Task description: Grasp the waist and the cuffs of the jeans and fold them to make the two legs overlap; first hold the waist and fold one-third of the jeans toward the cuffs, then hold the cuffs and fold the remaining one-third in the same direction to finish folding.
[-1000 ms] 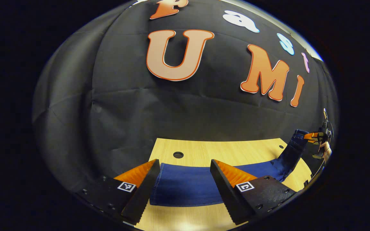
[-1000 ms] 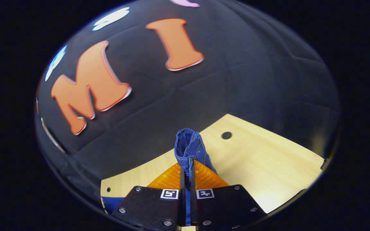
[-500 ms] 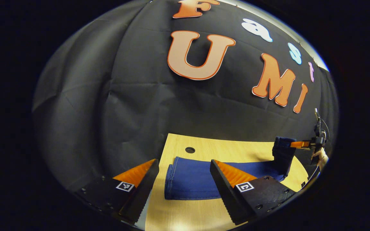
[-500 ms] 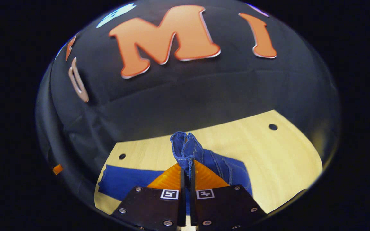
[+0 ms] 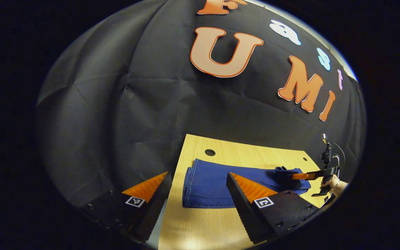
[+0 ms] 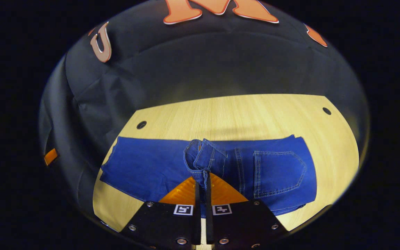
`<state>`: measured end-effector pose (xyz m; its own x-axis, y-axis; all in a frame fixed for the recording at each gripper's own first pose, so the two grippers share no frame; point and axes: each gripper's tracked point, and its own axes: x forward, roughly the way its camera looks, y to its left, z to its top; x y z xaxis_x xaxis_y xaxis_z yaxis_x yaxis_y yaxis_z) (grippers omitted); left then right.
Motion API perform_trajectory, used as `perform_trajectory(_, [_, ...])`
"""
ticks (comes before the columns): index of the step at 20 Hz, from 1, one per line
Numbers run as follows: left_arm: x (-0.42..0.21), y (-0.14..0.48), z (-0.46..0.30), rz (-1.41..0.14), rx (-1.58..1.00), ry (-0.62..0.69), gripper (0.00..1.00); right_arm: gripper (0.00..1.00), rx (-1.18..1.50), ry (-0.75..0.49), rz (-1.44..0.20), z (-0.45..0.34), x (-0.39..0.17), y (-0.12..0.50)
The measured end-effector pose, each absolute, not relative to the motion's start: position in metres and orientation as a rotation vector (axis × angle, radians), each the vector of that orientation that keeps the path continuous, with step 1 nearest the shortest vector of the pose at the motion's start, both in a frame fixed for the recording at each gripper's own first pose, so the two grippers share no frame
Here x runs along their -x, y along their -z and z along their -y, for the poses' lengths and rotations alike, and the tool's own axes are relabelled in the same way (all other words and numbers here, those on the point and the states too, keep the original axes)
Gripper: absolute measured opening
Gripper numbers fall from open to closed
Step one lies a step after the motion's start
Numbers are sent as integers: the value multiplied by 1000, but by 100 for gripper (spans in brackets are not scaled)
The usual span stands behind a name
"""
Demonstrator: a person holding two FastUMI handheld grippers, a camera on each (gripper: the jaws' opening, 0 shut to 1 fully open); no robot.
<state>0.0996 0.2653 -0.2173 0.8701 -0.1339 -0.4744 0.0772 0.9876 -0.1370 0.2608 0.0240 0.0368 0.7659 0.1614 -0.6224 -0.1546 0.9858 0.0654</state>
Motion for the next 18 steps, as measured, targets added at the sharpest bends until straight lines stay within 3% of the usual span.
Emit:
perform_trajectory(5, [-104, 238, -258, -542, 153, 106, 98, 6, -25, -193, -756, -36, -253, 1])
perform_trajectory(6, [-104, 243, -256, -554, 179, 98, 97, 29, -40, -199, -761, -40, -252, 2])
perform_trajectory(10, [-105, 271, -252, -606, 400, 39, 98, 96, -52, -184, -762, -38, -249, 0])
perform_trajectory(18, [-74, 355, -264, -773, 941, -279, 98, 99, -135, -219, -793, -18, -232, -23])
